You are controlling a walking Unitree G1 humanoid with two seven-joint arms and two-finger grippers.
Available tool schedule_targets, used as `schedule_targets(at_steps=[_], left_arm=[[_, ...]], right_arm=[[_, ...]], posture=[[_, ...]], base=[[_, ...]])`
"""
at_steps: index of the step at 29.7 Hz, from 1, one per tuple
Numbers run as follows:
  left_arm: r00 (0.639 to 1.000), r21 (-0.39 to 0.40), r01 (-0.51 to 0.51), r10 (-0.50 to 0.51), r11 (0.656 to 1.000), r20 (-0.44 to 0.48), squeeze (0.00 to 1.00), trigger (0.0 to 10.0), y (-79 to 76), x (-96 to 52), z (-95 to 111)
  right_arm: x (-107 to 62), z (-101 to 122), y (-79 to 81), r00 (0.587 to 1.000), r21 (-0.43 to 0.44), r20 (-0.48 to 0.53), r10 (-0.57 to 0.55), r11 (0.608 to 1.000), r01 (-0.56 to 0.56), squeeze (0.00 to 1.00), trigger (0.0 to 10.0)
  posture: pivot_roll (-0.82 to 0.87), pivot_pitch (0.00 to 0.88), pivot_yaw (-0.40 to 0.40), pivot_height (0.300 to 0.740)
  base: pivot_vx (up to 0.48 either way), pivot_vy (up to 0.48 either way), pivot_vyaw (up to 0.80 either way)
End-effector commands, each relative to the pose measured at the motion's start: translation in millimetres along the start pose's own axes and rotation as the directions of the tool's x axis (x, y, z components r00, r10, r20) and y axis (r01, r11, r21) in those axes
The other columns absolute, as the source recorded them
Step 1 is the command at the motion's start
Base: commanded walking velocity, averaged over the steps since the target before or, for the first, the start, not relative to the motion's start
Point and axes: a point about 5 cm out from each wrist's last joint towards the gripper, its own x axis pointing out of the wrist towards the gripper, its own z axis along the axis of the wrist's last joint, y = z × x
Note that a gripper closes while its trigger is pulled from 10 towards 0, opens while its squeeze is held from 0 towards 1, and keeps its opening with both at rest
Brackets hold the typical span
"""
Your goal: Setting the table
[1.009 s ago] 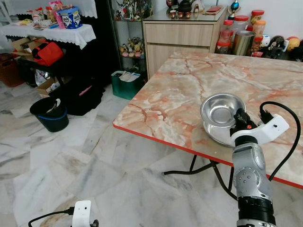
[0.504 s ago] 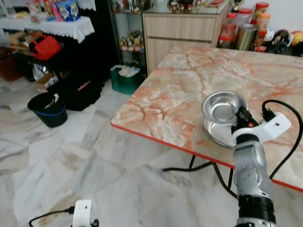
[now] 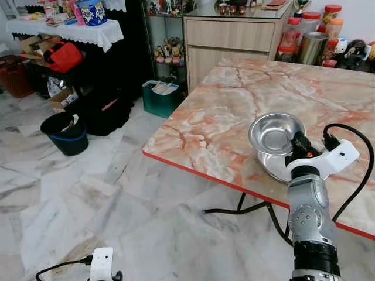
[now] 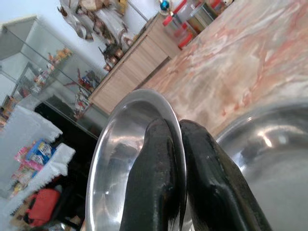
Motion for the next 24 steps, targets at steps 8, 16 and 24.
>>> schedule_targets(at_steps=[8,16,24], left_arm=[[1.0,0.002,-0.01,0.01,1.0,0.011,0.0,10.0,2.5,0.6,4.1],[1.0,0.001,-0.009,0.009,1.0,0.012,0.0,10.0,1.9,0.8,4.5],[1.0,0.001,-0.009,0.009,1.0,0.012,0.0,10.0,2.6,0.7,4.5]], right_arm=[[3.0,3.2,6.7,0.999,0.0,0.023,0.026,1.0,-0.026,0.0,10.0],[2.9,3.4,5.2,0.999,-0.001,0.021,0.025,1.0,-0.025,0.0,10.0],[2.4,1.8,5.6,0.999,-0.012,0.014,0.035,0.999,-0.035,0.0,10.0]], posture=[[-0.03,0.0,0.06,0.74],[-0.03,0.0,0.062,0.74],[-0.03,0.0,0.061,0.74]], base=[[0.246,0.0,-0.17],[0.246,0.0,0.0],[0.245,0.0,0.0]])
